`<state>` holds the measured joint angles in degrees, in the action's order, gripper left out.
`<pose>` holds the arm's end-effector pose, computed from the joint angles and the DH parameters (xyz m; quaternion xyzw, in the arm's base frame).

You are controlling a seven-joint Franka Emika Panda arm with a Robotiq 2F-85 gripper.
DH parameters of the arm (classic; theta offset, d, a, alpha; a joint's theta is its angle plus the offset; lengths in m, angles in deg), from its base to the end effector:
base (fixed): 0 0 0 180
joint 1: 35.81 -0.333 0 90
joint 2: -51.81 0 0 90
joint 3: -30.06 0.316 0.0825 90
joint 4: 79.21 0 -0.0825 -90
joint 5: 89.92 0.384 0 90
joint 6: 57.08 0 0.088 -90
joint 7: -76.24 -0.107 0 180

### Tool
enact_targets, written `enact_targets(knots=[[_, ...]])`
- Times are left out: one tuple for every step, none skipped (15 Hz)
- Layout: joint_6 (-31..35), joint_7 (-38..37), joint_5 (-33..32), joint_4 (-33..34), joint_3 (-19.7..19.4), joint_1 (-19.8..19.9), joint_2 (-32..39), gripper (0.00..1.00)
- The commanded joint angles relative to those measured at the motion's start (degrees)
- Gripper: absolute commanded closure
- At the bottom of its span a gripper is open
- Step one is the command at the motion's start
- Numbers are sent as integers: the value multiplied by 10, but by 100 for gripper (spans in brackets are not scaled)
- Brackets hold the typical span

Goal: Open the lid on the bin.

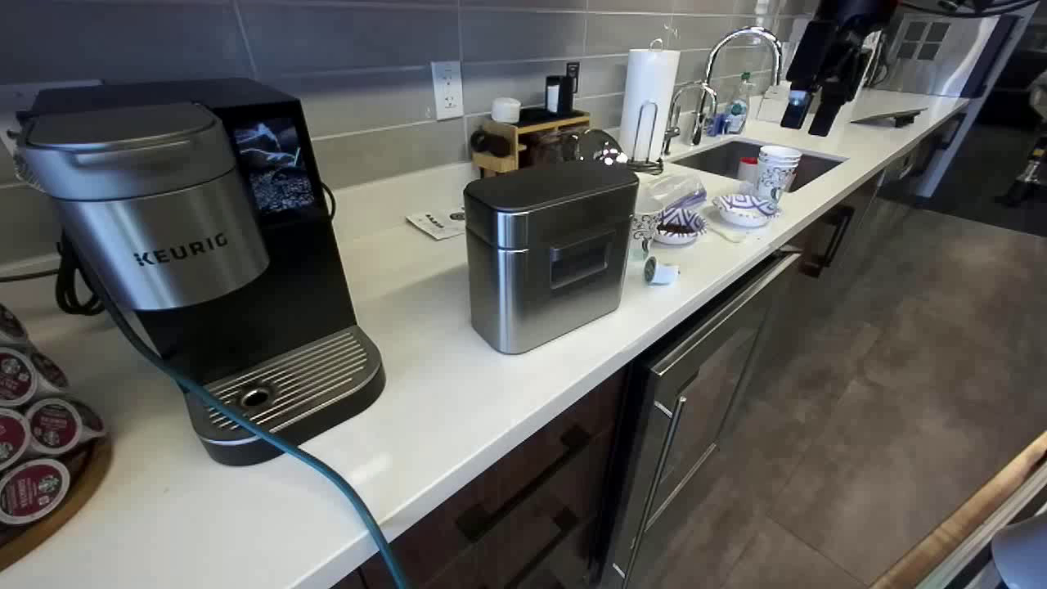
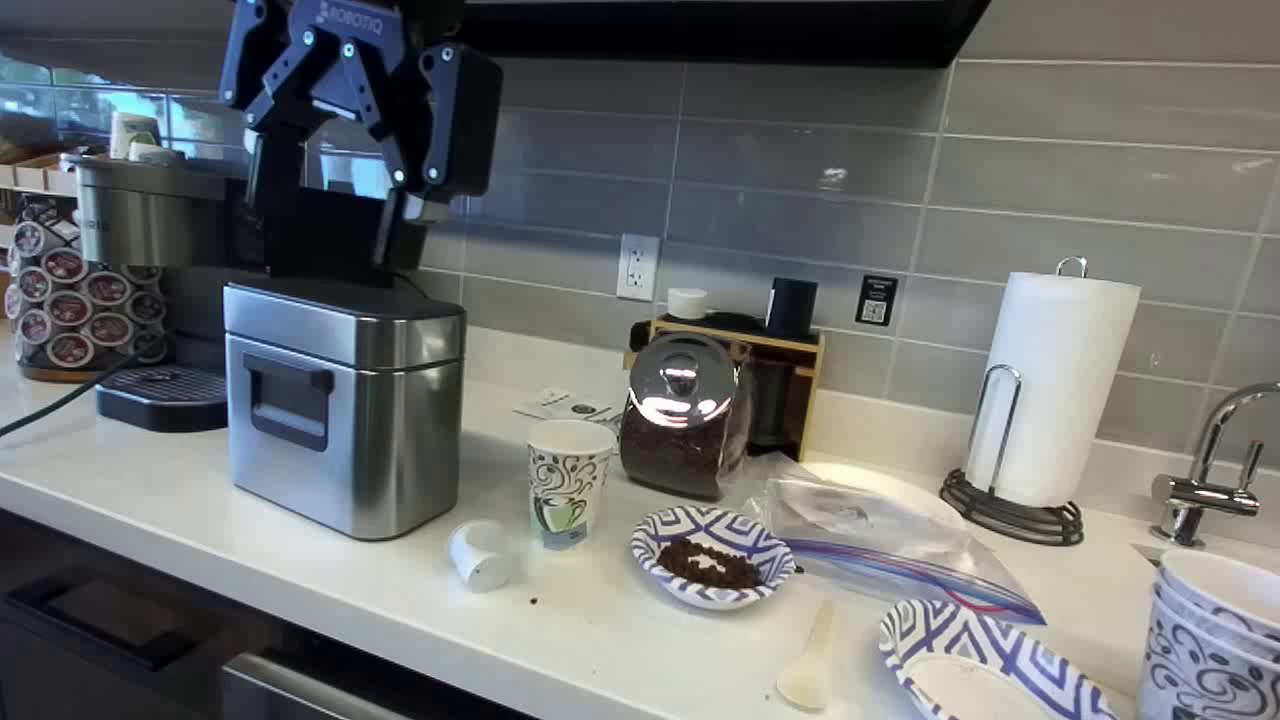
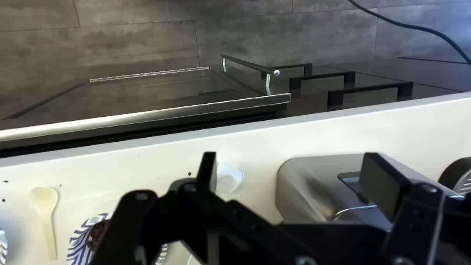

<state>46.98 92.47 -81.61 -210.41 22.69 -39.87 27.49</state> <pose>0.4195 -0.0170 0.5111 -0.9901 -0.0989 0.0105 0.0992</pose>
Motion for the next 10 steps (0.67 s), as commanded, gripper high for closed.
enact_targets(knots=[[-2,3,4,1,9,11,1,0],[-2,3,4,1,9,11,1,0],[-2,3,4,1,9,11,1,0],[-2,3,4,1,9,11,1,0],[-2,3,4,1,9,11,1,0],[-2,3,4,1,9,11,1,0],[-2,3,4,1,9,11,1,0],[-2,3,4,1,9,11,1,0],[-2,3,4,1,9,11,1,0],[-3,20,18,8,-1,8,9,0]])
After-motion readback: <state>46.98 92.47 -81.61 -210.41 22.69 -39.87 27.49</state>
